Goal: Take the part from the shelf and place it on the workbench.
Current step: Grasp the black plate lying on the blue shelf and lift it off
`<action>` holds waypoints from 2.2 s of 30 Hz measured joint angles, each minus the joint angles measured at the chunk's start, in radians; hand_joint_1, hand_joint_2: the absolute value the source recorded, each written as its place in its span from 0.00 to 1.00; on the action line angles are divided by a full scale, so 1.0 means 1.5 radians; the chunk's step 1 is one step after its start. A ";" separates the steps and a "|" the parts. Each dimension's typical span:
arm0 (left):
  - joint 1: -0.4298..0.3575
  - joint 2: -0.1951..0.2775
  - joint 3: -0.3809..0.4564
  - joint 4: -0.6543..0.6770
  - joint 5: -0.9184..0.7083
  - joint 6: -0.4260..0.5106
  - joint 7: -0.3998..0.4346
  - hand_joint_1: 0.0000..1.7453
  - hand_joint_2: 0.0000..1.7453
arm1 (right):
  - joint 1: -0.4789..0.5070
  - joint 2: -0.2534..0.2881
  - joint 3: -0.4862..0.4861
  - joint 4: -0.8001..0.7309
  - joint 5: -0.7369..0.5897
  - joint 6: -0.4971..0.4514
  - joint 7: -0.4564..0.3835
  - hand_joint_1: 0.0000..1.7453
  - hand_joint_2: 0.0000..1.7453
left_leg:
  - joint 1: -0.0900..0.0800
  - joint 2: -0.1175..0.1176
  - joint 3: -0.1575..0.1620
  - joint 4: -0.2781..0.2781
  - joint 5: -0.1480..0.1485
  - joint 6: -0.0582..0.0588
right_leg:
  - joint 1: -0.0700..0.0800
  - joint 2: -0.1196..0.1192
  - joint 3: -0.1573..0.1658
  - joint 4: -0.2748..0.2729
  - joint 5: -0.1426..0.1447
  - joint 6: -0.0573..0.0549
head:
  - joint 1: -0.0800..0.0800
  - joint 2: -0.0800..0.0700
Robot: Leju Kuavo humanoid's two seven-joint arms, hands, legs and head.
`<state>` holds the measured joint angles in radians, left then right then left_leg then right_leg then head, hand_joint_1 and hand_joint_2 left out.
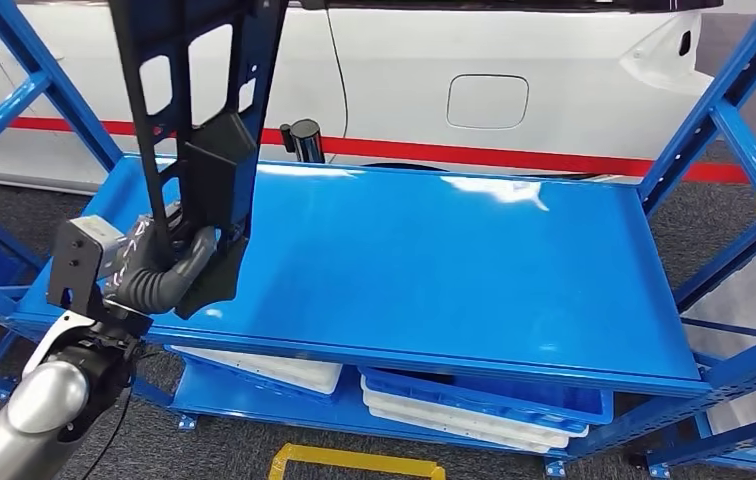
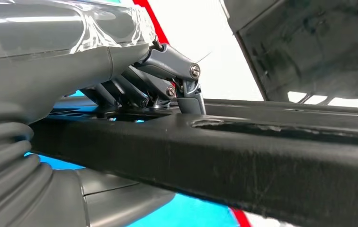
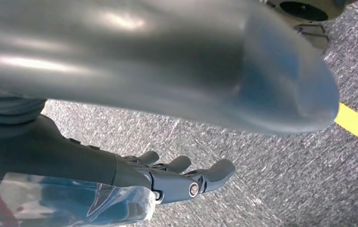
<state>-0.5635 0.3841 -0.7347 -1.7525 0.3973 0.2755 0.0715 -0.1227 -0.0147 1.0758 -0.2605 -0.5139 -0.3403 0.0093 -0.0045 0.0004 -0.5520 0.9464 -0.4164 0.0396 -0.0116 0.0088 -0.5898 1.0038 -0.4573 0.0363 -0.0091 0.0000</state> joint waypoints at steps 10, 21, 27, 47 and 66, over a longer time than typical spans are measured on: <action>0.046 -0.001 0.010 -0.085 -0.154 0.073 -0.043 1.00 1.00 | 0.009 -0.001 -0.001 0.000 -0.013 -0.009 -0.009 0.00 0.00 | 0.001 -0.002 0.006 0.002 -0.004 0.001 | -0.001 -0.001 -0.008 0.029 -0.004 0.003 | 0.003 0.000; 0.080 -0.008 0.011 -0.129 -0.209 0.097 -0.046 1.00 1.00 | 0.010 0.000 -0.002 0.000 -0.020 -0.016 -0.019 0.00 0.00 | 0.007 -0.002 -0.090 0.219 -0.106 -0.028 | -0.002 0.001 0.007 -0.012 0.010 -0.019 | -0.001 0.000; 0.092 -0.015 0.011 -0.140 -0.198 0.093 -0.069 1.00 1.00 | 0.010 0.001 -0.005 0.000 -0.024 -0.017 -0.019 0.00 0.00 | -0.003 -0.001 0.008 0.010 -0.015 -0.007 | 0.002 0.002 0.008 -0.012 0.009 -0.015 | 0.000 0.000; 0.134 -0.046 -0.009 -0.150 -0.272 0.106 -0.070 1.00 1.00 | 0.013 -0.002 -0.010 0.000 -0.035 -0.022 -0.020 0.00 0.00 | 0.004 0.000 -0.003 0.040 -0.037 -0.015 | -0.003 0.001 0.016 -0.016 0.006 -0.013 | 0.002 0.000; 0.211 -0.096 -0.036 -0.150 -0.163 0.070 -0.197 1.00 1.00 | 0.014 0.000 -0.010 0.000 -0.042 -0.024 -0.011 0.00 0.00 | 0.003 0.001 0.010 -0.005 -0.002 0.010 | -0.001 0.001 -0.060 0.165 -0.093 0.008 | 0.004 0.000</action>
<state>-0.2463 0.2404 -0.7893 -1.9782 0.1526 0.3810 -0.2235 -0.1019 -0.0141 1.0606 -0.2605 -0.5769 -0.3758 -0.0067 -0.0002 0.0026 -0.5365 0.9386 -0.4195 0.0541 -0.0137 0.0097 -0.6798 1.2512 -0.5975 0.0485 -0.0030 0.0000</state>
